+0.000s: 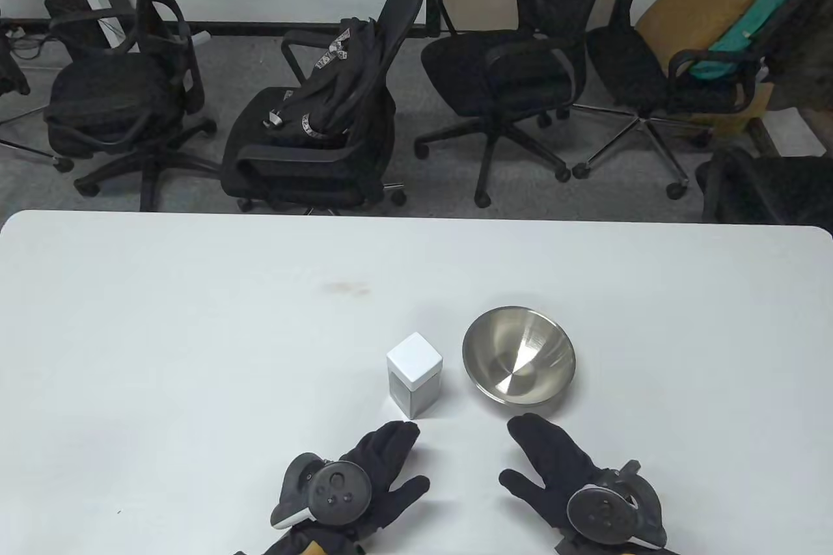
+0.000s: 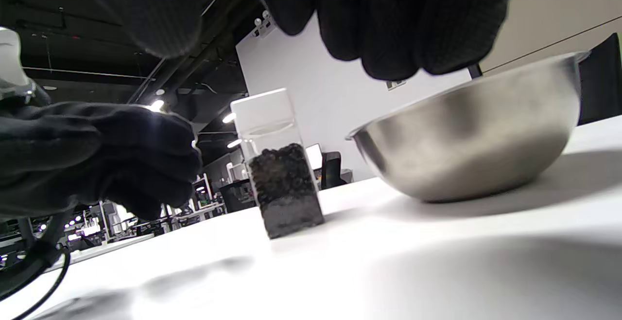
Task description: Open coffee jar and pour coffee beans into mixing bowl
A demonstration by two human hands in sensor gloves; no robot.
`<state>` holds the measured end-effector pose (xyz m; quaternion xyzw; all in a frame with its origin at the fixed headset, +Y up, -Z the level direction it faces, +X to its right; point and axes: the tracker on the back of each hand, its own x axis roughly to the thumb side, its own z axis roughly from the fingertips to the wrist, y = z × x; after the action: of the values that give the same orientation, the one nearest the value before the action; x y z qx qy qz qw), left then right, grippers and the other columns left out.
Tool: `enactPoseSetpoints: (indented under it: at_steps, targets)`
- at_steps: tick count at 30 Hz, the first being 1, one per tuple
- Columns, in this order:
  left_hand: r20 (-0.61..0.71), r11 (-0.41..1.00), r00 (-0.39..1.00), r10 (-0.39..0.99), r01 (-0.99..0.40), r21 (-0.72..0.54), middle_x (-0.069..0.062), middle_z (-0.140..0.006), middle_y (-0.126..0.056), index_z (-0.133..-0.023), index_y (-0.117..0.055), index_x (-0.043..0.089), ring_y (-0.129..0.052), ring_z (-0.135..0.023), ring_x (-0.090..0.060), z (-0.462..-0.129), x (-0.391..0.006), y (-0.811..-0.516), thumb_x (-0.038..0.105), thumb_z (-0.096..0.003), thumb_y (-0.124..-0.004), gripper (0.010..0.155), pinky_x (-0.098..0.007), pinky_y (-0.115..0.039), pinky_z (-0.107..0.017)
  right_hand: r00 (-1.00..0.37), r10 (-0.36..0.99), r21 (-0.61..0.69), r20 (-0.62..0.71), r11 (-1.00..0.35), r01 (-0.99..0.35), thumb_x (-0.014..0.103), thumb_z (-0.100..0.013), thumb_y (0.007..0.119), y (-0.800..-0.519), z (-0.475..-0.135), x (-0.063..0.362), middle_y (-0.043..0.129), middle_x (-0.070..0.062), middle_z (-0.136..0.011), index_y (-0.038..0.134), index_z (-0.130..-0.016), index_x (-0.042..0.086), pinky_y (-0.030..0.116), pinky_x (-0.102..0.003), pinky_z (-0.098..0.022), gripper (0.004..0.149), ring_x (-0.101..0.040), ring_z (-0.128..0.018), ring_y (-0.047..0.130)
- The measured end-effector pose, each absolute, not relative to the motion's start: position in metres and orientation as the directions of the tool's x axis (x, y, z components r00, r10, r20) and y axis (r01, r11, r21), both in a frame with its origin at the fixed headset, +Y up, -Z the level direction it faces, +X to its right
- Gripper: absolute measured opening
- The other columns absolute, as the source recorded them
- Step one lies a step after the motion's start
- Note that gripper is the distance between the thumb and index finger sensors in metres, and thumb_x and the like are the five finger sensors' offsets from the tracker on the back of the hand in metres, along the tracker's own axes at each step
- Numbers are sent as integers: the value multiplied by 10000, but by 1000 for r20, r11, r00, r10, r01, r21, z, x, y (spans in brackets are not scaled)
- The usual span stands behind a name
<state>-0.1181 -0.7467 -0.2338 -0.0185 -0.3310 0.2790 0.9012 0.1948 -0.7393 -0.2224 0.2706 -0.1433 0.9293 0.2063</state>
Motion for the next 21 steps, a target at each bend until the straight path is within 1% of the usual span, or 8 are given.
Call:
enactPoseSetpoints:
  at_steps: [15, 21]
  targets:
    - [571, 829, 629, 528, -527, -187, -317, -1143, -563, -1180, -477, -29, -711, -987, -536, -236, -123, -747, 529, -595, -760, 857, -648, -695, -674, -767, 304, -169, 564, -868, -468, 486, -582, 718, -740, -223, 199, 620, -293, -1042, 502, -1110, 64, 716, -598, -636, 709, -477, -873, 746]
    - [543, 814, 639, 545, -558, -161, -345, -1145, -508, -1182, -407, -68, -669, -997, -556, -238, -126, -745, 547, -584, -779, 935, -653, -679, -684, -763, 292, -191, 577, -860, -474, 485, -581, 719, -738, -221, 200, 619, -289, -1042, 503, -1107, 63, 716, -594, -638, 708, -473, -875, 745]
